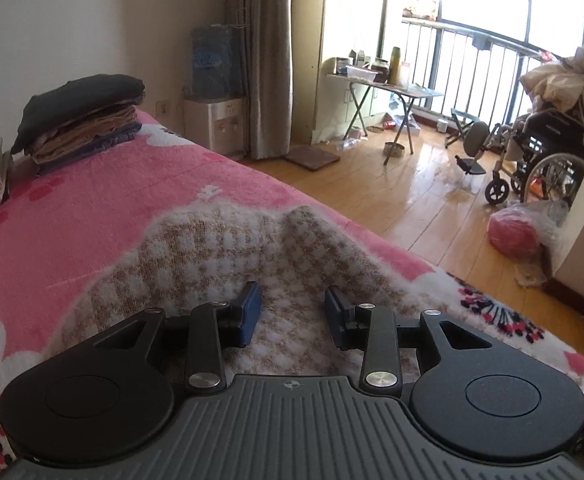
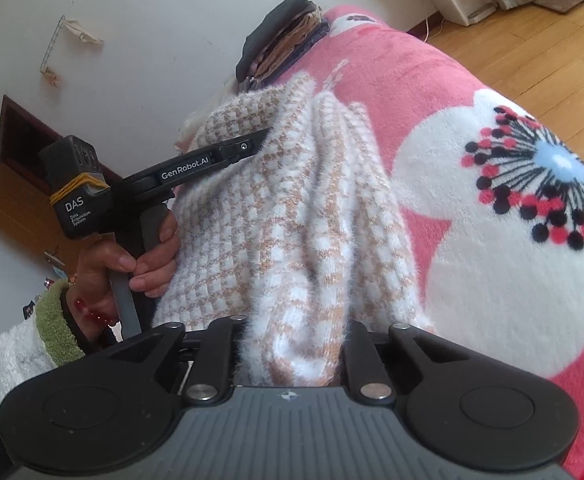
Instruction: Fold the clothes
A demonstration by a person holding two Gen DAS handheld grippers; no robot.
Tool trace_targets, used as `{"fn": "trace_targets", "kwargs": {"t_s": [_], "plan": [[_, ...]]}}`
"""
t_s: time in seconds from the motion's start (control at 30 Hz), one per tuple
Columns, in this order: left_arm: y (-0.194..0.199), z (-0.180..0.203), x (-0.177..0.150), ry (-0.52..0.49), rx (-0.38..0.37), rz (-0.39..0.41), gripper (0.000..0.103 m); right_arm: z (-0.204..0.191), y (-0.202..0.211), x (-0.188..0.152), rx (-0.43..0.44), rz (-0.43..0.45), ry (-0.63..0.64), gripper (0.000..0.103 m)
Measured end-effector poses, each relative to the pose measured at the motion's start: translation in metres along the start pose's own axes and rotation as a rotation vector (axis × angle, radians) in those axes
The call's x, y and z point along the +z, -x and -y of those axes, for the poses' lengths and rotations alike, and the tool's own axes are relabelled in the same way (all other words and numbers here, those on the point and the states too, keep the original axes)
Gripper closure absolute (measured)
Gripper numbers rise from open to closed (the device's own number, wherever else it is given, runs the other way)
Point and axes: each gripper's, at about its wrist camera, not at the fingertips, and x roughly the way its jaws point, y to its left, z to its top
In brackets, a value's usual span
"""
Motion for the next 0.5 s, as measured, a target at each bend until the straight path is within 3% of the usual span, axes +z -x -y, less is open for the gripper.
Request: {"fn": "trace_targets", "kwargs": {"t_s": [0.23, 0.33, 0.5], "plan": [[0.002, 0.017, -0.003, -0.11, 0.098, 0.009, 0.067, 0.004, 0.012, 0.005, -0.025, -0.018, 0.057, 0.061], [0.004, 0.018, -0.003, -0.12, 0.117, 0.014, 0.067, -0.007, 0.023, 0.006, -0.062, -0.026, 0.114, 0.062], [0.007, 0.018, -0.004, -0.137, 0.149, 0.021, 0.066, -0.017, 0.006, 0.02, -0.029, -0.071, 0.119, 0.067]]}}
